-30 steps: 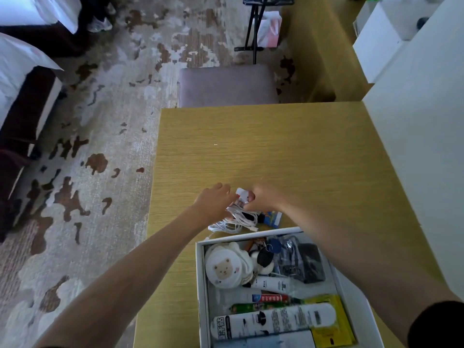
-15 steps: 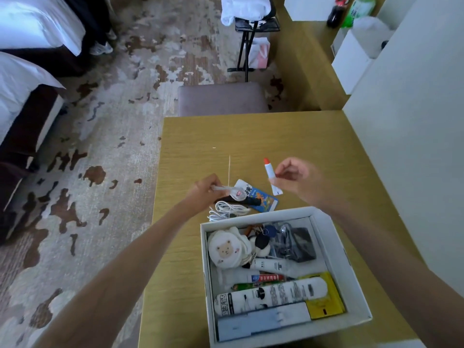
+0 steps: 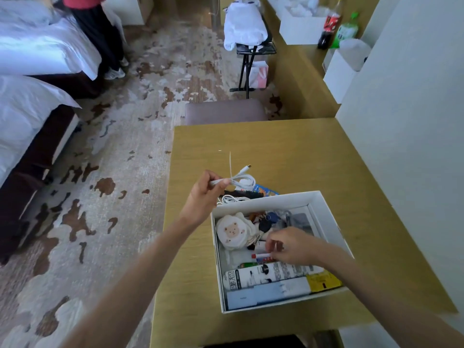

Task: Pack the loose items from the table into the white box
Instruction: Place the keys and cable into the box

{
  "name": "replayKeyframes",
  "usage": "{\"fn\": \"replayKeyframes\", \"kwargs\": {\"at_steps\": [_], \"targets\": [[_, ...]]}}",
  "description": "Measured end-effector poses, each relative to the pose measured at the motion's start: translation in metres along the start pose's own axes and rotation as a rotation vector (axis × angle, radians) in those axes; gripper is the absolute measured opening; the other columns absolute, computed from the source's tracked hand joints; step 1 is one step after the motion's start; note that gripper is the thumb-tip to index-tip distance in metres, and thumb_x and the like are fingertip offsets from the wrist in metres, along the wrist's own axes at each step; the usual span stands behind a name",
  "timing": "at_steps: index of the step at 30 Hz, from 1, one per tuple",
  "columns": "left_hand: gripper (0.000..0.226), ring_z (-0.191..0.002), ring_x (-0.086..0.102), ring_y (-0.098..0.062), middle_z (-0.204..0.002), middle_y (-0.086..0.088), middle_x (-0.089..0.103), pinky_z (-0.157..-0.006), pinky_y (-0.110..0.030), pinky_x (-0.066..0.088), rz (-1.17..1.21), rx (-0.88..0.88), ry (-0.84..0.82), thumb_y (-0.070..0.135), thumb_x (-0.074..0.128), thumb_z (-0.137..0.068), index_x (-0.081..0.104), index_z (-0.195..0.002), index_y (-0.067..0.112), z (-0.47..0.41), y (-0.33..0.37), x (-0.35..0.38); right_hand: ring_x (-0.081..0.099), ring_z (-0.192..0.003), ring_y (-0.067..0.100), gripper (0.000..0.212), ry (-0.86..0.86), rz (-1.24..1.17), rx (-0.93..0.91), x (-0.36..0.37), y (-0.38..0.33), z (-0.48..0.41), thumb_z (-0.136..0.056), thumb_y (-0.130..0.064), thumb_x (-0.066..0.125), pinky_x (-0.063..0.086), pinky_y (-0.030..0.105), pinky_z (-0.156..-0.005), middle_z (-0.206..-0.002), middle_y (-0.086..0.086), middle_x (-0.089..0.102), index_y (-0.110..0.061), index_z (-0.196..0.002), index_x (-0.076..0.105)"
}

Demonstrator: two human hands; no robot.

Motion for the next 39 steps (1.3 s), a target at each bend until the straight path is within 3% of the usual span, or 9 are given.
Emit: {"fn": "replayKeyframes", "kwargs": {"at_steps": [3,5,8,12,15,18,22,29,39], "targets": [[0.038,-0.064,0.049,-0.016,-0.075,-0.019,0.06,-0.054,-0.042,0.042,-0.1,0.032,-0.019,0.051,0.055,-0.082,0.052,-0.086,0.013,0.018,0.006,0.003,0.058,-0.077,0.002,0.003,0.214,-0.01,-0.019,-0.019,-0.01,0.012,-0.086,-0.039,0.058,0.054,0.032,-0.072,-0.084,-0.017,0.062,-0.037,-0.089,0.057],[0.022,-0.055,0.048,-0.004,-0.066,0.004,0.058,-0.049,-0.027,0.04,-0.225,0.073,-0.04,0.047,0.055,-0.087,0.05,-0.08,0.027,0.029,0.007,0.006,0.056,-0.078,0.003,0.015,0.534,-0.056,-0.072,-0.043,-0.024,0.029,-0.083,-0.048,0.058,0.05,0.026,-0.068,-0.084,-0.016,0.058,-0.033,-0.089,0.055],[0.024,-0.052,0.059,-0.01,-0.069,-0.001,0.062,-0.04,-0.022,0.046,-0.353,0.13,-0.136,0.051,0.047,-0.09,0.047,-0.085,0.028,0.046,0.011,0.024,0.051,-0.085,0.007,0.037,0.939,0.05,-0.236,-0.066,-0.051,0.053,-0.08,-0.052,0.067,0.041,0.018,-0.071,-0.096,-0.009,0.055,-0.021,-0.097,0.055],[0.041,-0.064,0.057,-0.019,-0.079,-0.001,0.057,-0.05,-0.028,0.048,-0.399,0.276,-0.209,0.053,0.044,-0.09,0.05,-0.093,0.012,0.058,0.015,0.051,0.048,-0.107,0.002,0.088,0.606,-0.076,0.027,-0.059,-0.041,0.035,-0.073,-0.076,0.057,0.042,0.026,-0.085,-0.122,-0.019,0.045,-0.038,-0.143,0.02],[0.035,-0.07,0.055,-0.015,-0.088,0.001,0.056,-0.058,-0.036,0.05,-0.497,0.388,-0.23,0.046,0.046,-0.093,0.051,-0.097,0.011,0.062,0.01,0.07,0.06,-0.091,0.003,0.102,0.269,-0.226,0.057,-0.036,-0.021,0.024,-0.078,-0.066,0.06,0.048,0.026,-0.079,-0.113,-0.02,0.056,-0.054,-0.141,-0.02],[0.022,-0.083,0.052,-0.015,-0.096,0.0,0.057,-0.067,-0.035,0.049,-0.592,0.464,-0.255,0.034,0.051,-0.093,0.052,-0.099,0.012,0.061,0.0,0.086,0.063,-0.085,0.004,0.079,0.251,-0.305,0.012,-0.022,-0.008,0.025,-0.085,-0.059,0.056,0.053,0.027,-0.076,-0.099,-0.015,0.064,-0.056,-0.143,0.003],[0.023,-0.099,0.049,-0.016,-0.111,0.0,0.056,-0.079,-0.036,0.048,-0.815,0.447,-0.359,0.032,0.052,-0.091,0.051,-0.107,0.017,0.057,-0.024,0.103,0.057,-0.102,0.004,0.049,0.212,-0.131,0.079,-0.009,0.016,0.021,-0.093,-0.037,0.055,0.051,0.032,-0.088,-0.122,-0.008,0.06,-0.035,-0.138,0.035],[0.028,-0.113,0.051,-0.019,-0.118,-0.001,0.063,-0.095,-0.035,0.039,-1.044,0.551,-0.546,0.027,0.051,-0.09,0.057,-0.116,0.019,0.061,-0.033,0.106,0.035,-0.123,0.017,0.047,0.094,0.323,0.032,0.01,0.027,0.011,-0.091,-0.051,0.047,0.033,0.038,-0.101,-0.132,-0.004,0.045,-0.036,-0.136,0.043],[0.02,-0.092,0.062,-0.023,-0.093,-0.003,0.071,-0.072,-0.039,0.054,-0.833,0.528,-0.088,0.002,0.051,-0.088,0.068,-0.093,0.01,0.012,0.028,0.035,0.058,-0.096,-0.002,0.029,0.539,-0.191,-0.076,-0.084,0.02,0.026,-0.093,-0.037,0.055,0.046,0.018,-0.081,-0.105,-0.02,0.064,-0.037,-0.121,0.06]]}}
Point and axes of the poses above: each hand's wrist, its own z-axis away from the middle knuckle, its own x-axis out of the palm, y = z × x, the point moved 5 cm from there along -z, towards the middle knuckle
